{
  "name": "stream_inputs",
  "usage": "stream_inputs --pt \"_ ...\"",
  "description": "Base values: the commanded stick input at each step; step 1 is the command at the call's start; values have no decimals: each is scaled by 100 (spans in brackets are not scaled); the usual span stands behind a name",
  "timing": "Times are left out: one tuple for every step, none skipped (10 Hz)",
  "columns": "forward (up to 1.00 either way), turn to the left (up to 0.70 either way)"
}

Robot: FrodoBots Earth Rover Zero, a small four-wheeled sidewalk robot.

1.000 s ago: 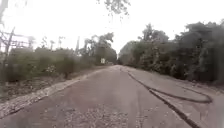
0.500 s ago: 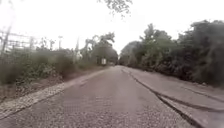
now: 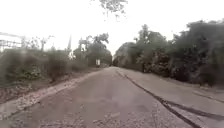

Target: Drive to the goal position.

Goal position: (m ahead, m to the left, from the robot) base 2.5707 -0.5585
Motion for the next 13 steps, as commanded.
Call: stream_inputs --pt "85 0" --pt "85 0" --pt "85 0" --pt "85 0" --pt "85 0" --pt "85 0" --pt "85 0" --pt "85 0" --pt "85 0" --pt "85 0" --pt "85 0" --pt "85 0" --pt "85 0"
